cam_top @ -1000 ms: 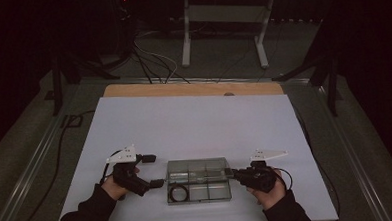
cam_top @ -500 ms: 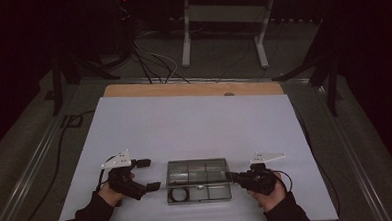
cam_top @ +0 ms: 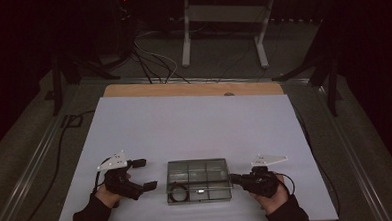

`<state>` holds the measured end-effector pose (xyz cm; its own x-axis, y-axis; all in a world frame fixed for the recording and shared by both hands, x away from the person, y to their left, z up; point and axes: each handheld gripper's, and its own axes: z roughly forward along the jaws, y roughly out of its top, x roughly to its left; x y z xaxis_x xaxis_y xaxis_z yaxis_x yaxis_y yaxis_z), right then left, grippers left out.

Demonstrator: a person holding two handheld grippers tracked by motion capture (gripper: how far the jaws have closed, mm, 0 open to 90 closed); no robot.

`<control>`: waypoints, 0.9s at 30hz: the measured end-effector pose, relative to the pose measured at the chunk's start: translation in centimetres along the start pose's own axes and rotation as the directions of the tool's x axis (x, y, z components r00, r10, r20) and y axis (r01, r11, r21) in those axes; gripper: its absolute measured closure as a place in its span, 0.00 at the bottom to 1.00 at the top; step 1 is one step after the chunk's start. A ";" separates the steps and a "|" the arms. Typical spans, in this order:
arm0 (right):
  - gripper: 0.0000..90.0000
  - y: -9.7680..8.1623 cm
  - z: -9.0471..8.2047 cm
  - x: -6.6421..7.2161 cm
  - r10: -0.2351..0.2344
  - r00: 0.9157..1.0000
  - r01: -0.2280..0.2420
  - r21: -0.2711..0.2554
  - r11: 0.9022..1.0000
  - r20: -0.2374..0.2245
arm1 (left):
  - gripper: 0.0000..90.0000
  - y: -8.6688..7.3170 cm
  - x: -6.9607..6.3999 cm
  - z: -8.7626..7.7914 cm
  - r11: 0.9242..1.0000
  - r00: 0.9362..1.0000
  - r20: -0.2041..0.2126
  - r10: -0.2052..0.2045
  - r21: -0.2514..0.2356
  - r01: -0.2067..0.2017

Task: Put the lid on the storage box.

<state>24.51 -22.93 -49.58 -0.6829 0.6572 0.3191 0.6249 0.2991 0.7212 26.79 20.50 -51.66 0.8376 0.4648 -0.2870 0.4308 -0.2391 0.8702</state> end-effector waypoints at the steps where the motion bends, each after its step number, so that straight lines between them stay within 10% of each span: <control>1: 0.99 0.0 0.1 0.0 -0.004 1.000 0.003 0.014 1.000 0.024 | 0.01 0.0 0.0 0.0 1.000 1.000 -0.003 0.005 0.003 -0.004; 10: 0.88 0.2 0.2 -1.2 -0.006 0.997 0.006 -0.004 1.000 0.076 | 0.01 -0.1 0.1 0.0 1.000 1.000 -0.005 0.007 0.012 -0.007; 27: 0.18 0.6 -0.7 -2.7 -0.036 0.999 0.040 -0.141 0.989 0.028 | 0.01 0.4 -0.6 0.0 0.999 0.999 -0.009 0.038 0.007 -0.038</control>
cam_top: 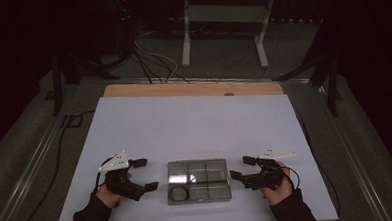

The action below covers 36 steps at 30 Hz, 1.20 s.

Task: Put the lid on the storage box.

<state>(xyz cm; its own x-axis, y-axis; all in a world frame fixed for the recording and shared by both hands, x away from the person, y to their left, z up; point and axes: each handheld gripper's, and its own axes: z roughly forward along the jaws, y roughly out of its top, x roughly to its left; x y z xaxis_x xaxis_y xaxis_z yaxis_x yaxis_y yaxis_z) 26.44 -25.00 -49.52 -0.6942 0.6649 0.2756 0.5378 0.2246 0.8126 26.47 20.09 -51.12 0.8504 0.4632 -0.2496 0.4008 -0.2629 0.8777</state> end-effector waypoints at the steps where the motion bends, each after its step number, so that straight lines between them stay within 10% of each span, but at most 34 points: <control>1: 0.17 0.0 -0.2 -0.1 -0.011 1.000 0.011 -0.004 1.000 0.001 | 0.01 0.0 -0.1 -0.1 1.000 1.000 0.001 0.002 -0.001 -0.002; 7: 0.01 -0.2 -0.5 -0.3 -0.050 0.999 0.049 -0.041 0.998 -0.007 | 0.01 0.1 0.0 -0.6 0.999 1.000 0.001 0.002 -0.037 -0.002; 36: 0.00 -3.4 -3.4 -2.2 0.029 0.998 -0.029 0.011 1.000 0.049 | 0.01 -1.5 -0.3 -1.8 1.000 1.000 -0.021 0.002 -0.022 -0.003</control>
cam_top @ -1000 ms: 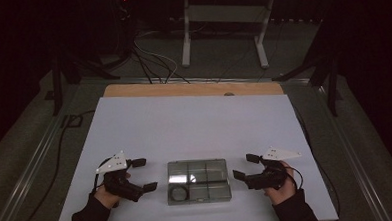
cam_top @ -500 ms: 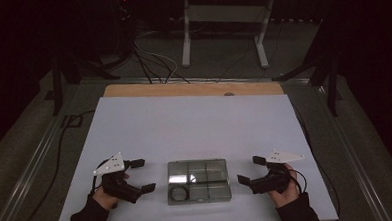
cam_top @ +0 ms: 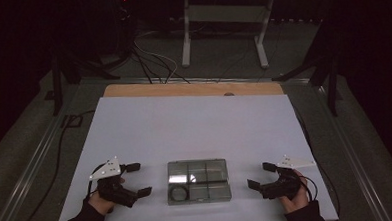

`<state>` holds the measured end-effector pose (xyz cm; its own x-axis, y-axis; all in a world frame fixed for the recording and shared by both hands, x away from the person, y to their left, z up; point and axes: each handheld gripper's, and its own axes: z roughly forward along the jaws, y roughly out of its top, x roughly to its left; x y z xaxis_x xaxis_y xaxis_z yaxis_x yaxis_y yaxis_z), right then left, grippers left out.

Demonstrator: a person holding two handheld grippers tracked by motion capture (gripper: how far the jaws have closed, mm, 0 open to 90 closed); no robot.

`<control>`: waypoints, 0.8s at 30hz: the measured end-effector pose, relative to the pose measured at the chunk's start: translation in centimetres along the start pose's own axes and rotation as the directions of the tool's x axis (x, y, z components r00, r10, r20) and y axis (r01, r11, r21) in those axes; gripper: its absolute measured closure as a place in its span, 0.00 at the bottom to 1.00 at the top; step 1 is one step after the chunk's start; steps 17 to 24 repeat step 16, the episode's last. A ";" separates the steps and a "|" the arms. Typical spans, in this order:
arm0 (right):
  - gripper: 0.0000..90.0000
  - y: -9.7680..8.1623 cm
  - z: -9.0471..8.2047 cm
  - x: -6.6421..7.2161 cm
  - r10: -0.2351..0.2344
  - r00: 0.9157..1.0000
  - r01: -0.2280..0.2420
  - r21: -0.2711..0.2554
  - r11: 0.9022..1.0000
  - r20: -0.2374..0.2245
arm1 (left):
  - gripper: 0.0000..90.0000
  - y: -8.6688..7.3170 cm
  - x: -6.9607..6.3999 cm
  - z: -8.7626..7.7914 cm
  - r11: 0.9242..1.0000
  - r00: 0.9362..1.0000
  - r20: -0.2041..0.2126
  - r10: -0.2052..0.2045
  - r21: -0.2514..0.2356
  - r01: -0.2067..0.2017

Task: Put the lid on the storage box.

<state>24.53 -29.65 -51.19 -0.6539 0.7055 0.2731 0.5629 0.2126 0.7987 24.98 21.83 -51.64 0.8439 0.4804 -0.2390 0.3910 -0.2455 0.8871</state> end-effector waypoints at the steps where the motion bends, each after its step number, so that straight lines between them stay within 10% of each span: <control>1: 0.00 0.0 -0.1 -0.1 0.001 1.000 -0.001 -0.005 1.000 -0.001 | 0.01 0.0 0.0 0.0 1.000 1.000 0.000 0.000 -0.001 0.000; 24: 0.00 0.0 0.0 -0.1 0.003 1.000 -0.003 -0.004 1.000 -0.001 | 0.01 -0.3 0.5 0.0 1.000 1.000 0.001 -0.028 -0.014 0.028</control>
